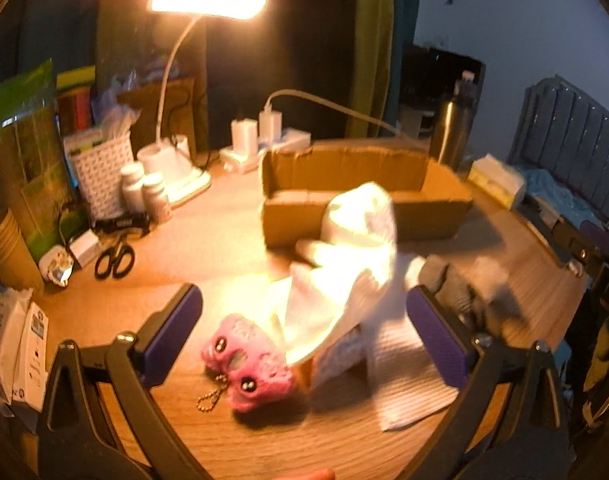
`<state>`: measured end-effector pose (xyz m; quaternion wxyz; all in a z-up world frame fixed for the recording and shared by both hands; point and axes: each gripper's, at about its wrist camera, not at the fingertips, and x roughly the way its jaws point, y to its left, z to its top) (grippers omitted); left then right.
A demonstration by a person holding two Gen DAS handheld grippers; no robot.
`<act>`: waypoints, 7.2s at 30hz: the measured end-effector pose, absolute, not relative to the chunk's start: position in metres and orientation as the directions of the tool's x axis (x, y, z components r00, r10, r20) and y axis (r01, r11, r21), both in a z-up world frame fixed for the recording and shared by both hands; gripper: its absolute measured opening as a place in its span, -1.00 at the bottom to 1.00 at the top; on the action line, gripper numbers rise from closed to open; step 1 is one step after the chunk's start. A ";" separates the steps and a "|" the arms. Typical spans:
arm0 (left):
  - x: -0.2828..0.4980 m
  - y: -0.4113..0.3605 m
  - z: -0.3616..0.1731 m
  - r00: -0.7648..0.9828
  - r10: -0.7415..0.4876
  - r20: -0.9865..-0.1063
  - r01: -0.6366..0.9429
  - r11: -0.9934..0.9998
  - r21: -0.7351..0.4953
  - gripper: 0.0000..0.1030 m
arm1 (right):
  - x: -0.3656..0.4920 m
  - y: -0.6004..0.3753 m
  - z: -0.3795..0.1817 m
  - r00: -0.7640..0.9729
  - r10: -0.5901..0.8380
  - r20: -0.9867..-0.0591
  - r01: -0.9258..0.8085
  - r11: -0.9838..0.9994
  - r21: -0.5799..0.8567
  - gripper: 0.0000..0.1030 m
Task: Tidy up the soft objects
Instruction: 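Grasp the white cloth with the left tool while the right tool grasps the bubble-wrap bundles, then carry the cloth and bubble wrap into the cardboard box and open both tools, then withdraw both open tools from the box toward the remaining items, then grasp the pink plush keychain with the left tool while the right tool grasps the grey glove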
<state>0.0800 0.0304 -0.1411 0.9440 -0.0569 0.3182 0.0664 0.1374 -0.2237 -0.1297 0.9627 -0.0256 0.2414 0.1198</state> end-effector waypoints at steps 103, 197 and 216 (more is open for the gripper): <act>0.257 0.062 -0.159 0.767 -0.069 -0.638 -0.017 0.992 -0.128 -0.69 | 0.297 -0.155 -0.148 0.678 0.450 -0.582 -0.481 0.870 0.112 0.20; 0.095 0.083 -0.205 0.667 0.027 -0.745 -0.199 0.969 -0.143 0.45 | 0.184 -0.142 -0.181 0.611 0.453 -0.649 -0.523 0.847 0.099 0.51; 0.099 0.080 -0.214 0.636 0.018 -0.771 -0.187 0.974 -0.131 0.12 | 0.193 -0.158 -0.198 0.527 0.497 -0.689 -0.503 0.836 0.219 -0.56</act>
